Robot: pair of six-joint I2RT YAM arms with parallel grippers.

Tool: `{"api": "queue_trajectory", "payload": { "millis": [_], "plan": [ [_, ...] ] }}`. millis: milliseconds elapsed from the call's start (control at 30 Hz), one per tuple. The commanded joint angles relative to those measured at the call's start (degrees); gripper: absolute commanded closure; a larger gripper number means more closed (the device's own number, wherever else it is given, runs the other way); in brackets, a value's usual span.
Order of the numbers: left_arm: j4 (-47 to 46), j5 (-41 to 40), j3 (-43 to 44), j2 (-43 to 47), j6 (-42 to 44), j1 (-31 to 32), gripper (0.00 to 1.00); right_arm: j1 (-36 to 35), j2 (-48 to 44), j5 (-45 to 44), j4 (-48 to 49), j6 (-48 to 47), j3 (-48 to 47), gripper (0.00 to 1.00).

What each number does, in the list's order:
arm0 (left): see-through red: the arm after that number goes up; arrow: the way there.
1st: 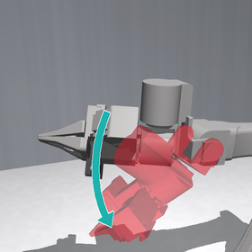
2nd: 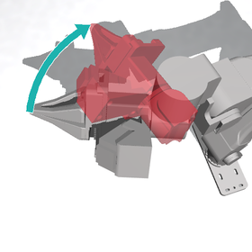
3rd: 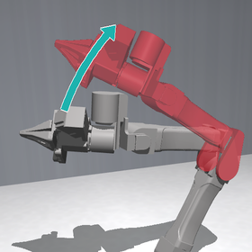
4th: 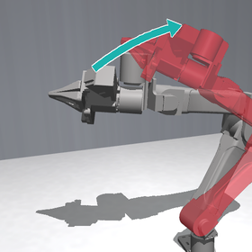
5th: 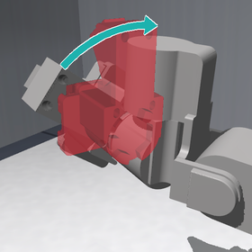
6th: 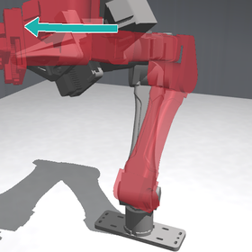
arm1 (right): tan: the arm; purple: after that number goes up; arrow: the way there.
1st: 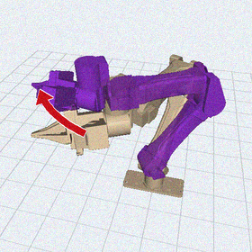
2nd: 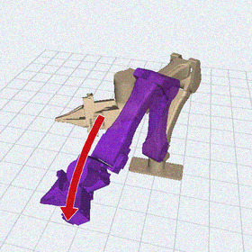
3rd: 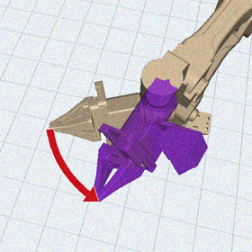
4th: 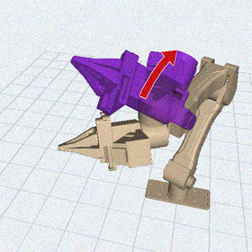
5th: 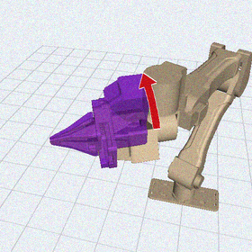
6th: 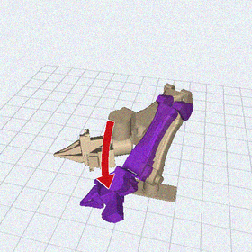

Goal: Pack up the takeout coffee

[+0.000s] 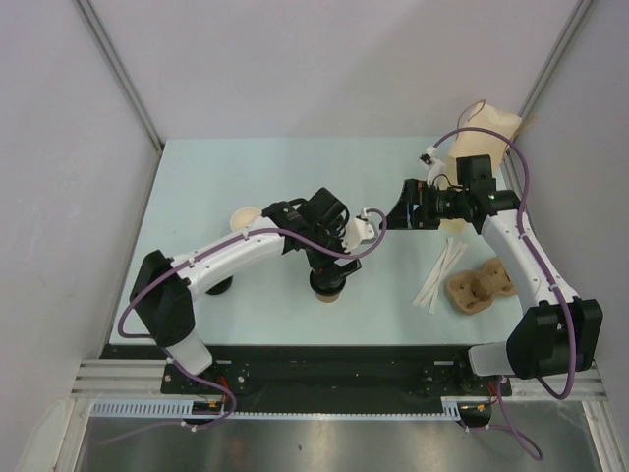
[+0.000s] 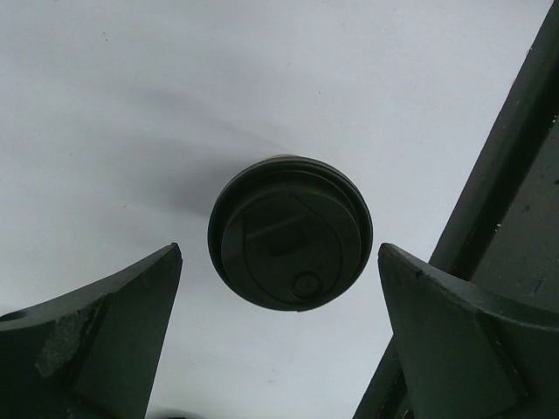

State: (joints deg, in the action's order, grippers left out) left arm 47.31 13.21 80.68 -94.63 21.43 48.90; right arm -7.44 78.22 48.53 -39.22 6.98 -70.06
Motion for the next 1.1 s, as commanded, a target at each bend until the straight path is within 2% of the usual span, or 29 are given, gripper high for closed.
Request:
{"api": "queue_trajectory", "payload": {
  "millis": [0, 533, 733, 1067],
  "plan": [
    [0.24, 0.24, 2.46, -1.78, -0.51, 0.31, 0.00, -0.20, -0.70, 1.56, 0.20, -0.04, -1.39, 0.00],
    [-1.34, -1.00, -0.61, -3.19, -1.04, 0.23, 0.01, -0.12, -0.70, 2.00, 0.99, 0.49, -0.95, 0.01],
    [-1.52, -1.44, -1.32, -3.02, -0.69, 0.23, 0.05, -0.12, -0.52, 2.09, 1.08, 0.49, -0.78, 0.00],
    [-0.55, -3.10, -0.36, -1.53, -0.69, -0.04, 0.31, -0.12, -0.26, 2.09, 1.34, 0.66, -0.78, 0.00]
  ]
}}
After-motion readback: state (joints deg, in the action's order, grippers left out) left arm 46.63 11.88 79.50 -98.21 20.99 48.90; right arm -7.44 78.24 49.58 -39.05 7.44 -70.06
